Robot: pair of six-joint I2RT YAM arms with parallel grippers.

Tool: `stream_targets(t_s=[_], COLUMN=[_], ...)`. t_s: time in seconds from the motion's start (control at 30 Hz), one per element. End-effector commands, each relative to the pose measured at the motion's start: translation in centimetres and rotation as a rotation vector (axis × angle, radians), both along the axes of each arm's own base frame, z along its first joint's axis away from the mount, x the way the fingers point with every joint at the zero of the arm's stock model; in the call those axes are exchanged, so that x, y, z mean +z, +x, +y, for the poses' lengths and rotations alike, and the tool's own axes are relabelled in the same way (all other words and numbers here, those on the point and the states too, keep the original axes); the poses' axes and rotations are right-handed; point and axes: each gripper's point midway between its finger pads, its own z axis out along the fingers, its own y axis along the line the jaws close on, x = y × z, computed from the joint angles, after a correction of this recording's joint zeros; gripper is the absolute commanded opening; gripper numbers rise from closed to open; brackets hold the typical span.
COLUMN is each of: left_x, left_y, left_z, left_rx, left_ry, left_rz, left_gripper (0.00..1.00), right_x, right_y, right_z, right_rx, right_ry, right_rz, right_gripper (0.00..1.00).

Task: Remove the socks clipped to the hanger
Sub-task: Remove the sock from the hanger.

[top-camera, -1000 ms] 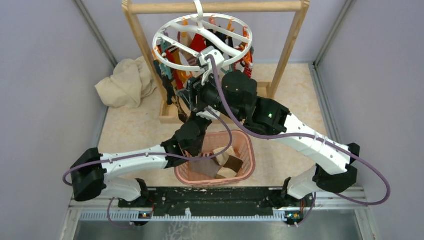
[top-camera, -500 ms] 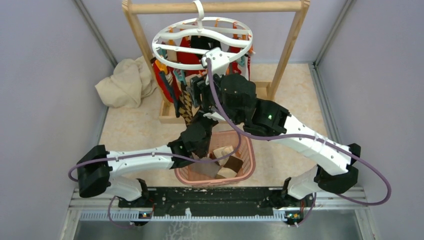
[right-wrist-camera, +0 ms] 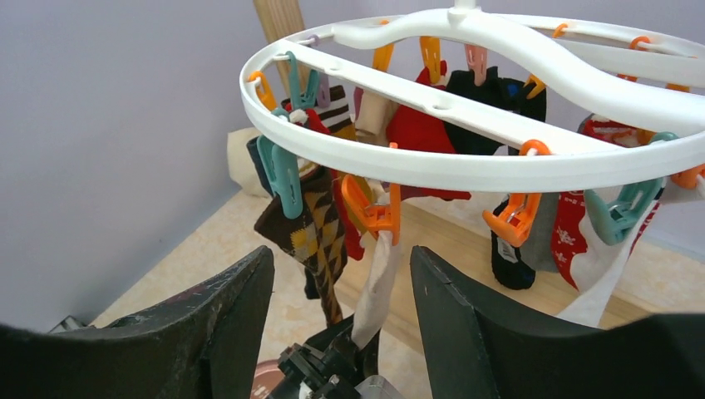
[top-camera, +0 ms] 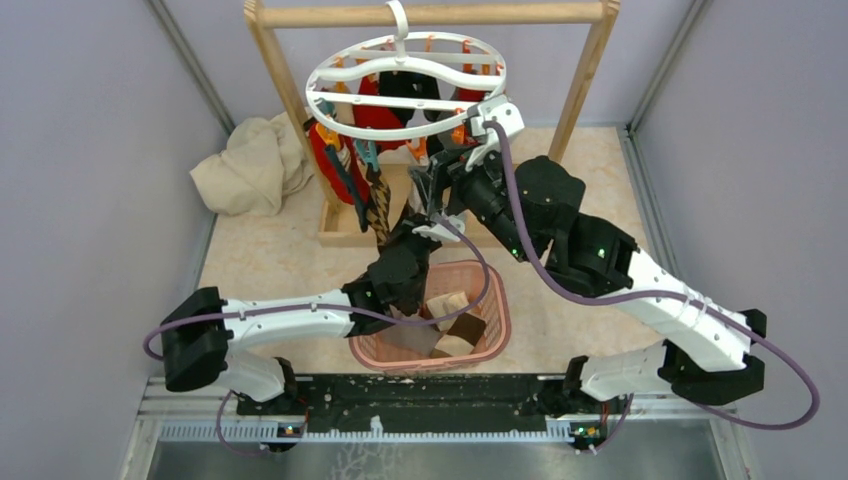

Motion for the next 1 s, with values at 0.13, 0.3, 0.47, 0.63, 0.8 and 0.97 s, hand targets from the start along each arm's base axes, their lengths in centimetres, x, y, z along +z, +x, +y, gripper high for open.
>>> stream_targets(t_s=[0.13, 0.3, 0.47, 0.63, 0.8, 0.97], left_x=[1.5, 1.8, 1.9, 1.8, 1.7, 1.8], left_y=[-0.1, -0.2, -0.3, -0.4, -0.4, -0.4], left_z=[-0.9, -1.0, -0.9, -0.9, -0.8, -0.8], left_rx=[0.006, 0.006, 0.007, 0.008, 0.009, 0.008], left_ry=[-0.035, -0.034, -0.032, -0.03, -0.028, -0.028], left_rz=[-0.021, -0.024, -0.025, -0.024, -0.023, -0.024], left_gripper=[0.0, 0.0, 0.0, 0.0, 0.0, 0.01], right_x=[1.0, 0.6, 0.2, 0.1, 0.7, 1.5], right_y=[0.5, 1.3, 2.5, 3.9, 5.0, 5.7], right_z=[0.3, 0.8, 1.4, 1.7, 1.6, 1.5], right_rx=[-0.028, -0.054, -0.073, -0.102, -0.129, -0.144], right_ry=[-0.001, -0.033, -0.042, -0.041, -0.054, -0.04], right_rz=[-0.041, -0.051, -0.057, -0.057, -0.084, -0.102], right_gripper=[0.62, 0.64, 0.66, 0.68, 0.69, 0.68])
